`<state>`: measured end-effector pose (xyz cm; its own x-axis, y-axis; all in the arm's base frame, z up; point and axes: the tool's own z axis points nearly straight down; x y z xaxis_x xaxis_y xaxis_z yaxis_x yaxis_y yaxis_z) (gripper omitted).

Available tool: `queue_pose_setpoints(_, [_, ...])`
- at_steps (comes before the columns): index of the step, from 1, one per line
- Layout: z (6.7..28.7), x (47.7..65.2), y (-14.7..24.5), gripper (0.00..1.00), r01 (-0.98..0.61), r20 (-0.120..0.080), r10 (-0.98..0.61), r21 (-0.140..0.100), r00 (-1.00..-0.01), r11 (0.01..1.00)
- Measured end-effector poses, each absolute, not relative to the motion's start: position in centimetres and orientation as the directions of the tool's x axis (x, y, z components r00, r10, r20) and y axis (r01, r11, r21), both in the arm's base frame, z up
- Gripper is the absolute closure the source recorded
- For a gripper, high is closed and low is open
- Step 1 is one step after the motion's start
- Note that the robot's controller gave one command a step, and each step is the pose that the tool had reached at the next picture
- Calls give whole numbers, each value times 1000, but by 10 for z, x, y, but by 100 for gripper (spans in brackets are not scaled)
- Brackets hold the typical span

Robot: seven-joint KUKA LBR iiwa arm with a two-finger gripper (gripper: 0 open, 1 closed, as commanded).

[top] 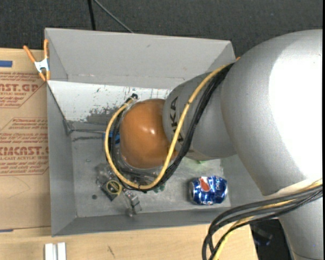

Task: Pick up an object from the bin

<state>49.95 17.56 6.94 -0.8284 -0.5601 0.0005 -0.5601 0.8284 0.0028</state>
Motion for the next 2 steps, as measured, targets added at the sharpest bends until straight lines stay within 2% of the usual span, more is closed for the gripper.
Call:
queue_pose_setpoints(1, [71, 502, 176, 100, -559, -3, -559, 2, -829, 829])
queue_pose_setpoints(2, [194, 488, 136, 100, -531, -7, -531, -2, -848, 848])
